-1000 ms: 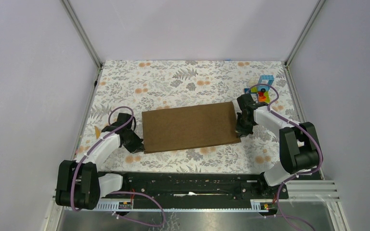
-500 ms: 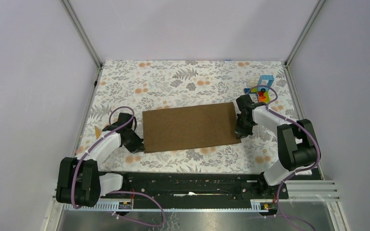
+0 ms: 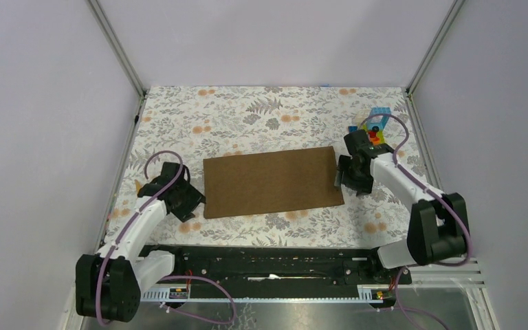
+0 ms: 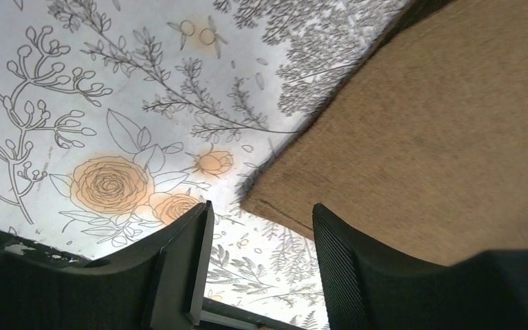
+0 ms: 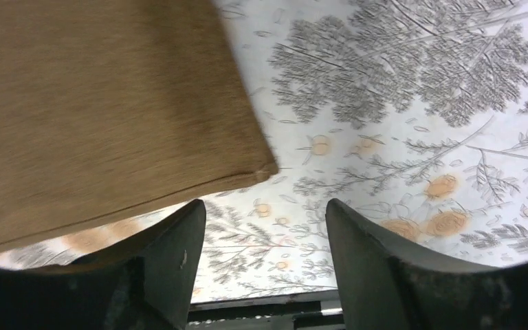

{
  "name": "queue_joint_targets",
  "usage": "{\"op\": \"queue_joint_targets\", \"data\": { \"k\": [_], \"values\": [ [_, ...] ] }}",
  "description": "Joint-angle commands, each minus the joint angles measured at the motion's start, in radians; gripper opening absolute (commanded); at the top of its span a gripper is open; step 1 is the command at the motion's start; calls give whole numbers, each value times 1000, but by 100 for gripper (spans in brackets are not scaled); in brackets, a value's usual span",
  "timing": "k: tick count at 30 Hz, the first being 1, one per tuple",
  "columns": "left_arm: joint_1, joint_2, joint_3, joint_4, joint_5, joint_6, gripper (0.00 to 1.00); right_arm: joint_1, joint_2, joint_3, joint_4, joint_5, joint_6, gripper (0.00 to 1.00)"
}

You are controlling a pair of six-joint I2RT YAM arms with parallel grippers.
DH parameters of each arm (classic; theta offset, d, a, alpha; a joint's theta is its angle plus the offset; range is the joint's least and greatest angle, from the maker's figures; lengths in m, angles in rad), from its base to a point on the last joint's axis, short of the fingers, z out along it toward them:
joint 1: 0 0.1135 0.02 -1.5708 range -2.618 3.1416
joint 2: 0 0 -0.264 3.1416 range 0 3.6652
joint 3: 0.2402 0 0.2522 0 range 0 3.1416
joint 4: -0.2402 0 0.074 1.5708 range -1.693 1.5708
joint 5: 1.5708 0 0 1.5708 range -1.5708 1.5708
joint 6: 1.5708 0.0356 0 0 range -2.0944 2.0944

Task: Fold the napkin into a case and place the utensils inside
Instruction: Smooth out the rectangle-folded napkin at the center of the board.

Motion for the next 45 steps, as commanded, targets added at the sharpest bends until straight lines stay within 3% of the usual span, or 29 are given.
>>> {"op": "queue_joint_targets", "data": {
  "k": [1, 4, 6, 11, 15, 17, 20, 27, 32, 36, 45],
  "values": [
    [-20, -2, 88, 35, 7, 50, 62, -3, -101, 14, 121, -180, -45, 74],
    [-56, 66, 64, 206, 232, 110, 65, -3, -43, -15, 248, -422, -28, 77],
    [-71, 90, 24, 321, 302, 110, 69, -3, 3, -41, 324, -499, 0, 77],
    [-62, 83, -78, 378, 198, 106, 80, -14, 102, -140, 343, -279, 42, 78],
    [-32, 34, -108, 338, 153, 116, 82, -13, 40, -177, 303, -125, 26, 81],
    [-33, -13, -70, 322, 143, 138, 86, -13, -9, -146, 292, -120, 0, 87],
    [-34, 1, 25, 384, 233, 183, 97, -13, -32, -66, 346, -239, -11, 99],
    [-43, 344, 157, 854, 486, 69, 99, -14, 233, 198, 666, -641, 108, 100],
    [-7, 571, 201, 1063, 452, 17, 99, -26, 431, 295, 837, -718, 153, 100],
    [50, 640, 175, 1170, 407, 12, 99, -61, 512, 275, 941, -778, 181, 100],
    [174, 672, 83, 1134, 303, 45, 99, -214, 549, 145, 1013, -777, 160, 100]
  ]
}}
